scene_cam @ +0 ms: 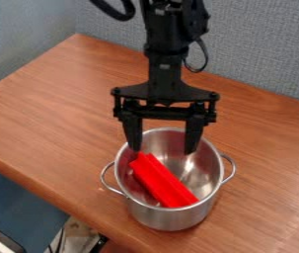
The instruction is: Move the red object from the metal pot to the table
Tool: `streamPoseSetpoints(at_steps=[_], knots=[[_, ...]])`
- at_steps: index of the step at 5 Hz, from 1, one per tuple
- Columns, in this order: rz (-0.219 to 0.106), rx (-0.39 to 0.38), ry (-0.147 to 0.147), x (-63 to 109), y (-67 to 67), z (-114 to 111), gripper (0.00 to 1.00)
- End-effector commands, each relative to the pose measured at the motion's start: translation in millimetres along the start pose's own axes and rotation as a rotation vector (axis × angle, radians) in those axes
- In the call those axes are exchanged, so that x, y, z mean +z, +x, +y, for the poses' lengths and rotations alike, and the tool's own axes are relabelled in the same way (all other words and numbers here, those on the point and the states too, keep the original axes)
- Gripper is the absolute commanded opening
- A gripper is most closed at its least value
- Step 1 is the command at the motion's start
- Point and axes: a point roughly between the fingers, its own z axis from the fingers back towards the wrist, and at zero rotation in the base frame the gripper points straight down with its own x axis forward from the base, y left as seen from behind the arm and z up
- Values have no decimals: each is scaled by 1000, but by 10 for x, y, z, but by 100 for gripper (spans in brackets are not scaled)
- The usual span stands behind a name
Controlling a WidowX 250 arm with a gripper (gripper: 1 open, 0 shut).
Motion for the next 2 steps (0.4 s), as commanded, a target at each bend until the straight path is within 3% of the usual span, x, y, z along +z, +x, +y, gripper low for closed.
streamPoseSetpoints(at_steps=[1,2], knots=[[-29,56,-28,27,-68,-39,100],[-37,148,-36,-75,-94,-49,100]])
